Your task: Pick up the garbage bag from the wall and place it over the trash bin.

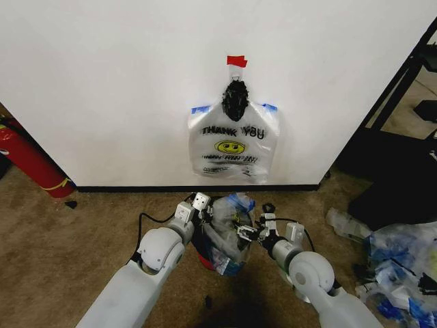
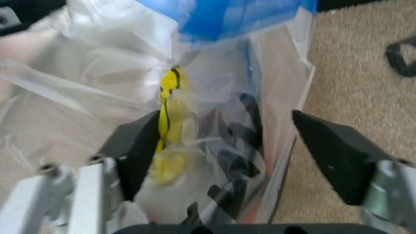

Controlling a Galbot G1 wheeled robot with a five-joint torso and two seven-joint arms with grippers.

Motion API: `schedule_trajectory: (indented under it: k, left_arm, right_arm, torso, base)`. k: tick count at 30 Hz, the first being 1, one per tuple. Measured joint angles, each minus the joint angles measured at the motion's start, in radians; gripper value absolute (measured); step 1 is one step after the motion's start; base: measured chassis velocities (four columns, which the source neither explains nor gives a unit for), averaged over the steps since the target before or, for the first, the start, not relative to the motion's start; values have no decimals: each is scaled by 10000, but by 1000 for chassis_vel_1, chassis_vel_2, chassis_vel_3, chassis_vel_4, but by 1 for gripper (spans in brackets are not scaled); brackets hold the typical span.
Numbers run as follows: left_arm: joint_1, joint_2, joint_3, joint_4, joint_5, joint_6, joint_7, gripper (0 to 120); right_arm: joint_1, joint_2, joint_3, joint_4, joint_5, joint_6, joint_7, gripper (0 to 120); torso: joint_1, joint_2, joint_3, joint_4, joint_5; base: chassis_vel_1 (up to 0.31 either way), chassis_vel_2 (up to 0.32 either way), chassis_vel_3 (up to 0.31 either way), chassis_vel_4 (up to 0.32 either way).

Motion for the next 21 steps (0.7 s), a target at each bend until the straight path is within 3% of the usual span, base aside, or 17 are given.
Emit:
schedule_trajectory:
  k: [21]
  left_arm:
    - [353, 50, -66, -154, 94, -289, 1, 0]
  right_arm:
    - [61, 205, 257, -197, 783, 31, 666, 1]
  torso:
    - [0, 0, 0, 0, 0]
  base:
    - [0, 0, 0, 0]
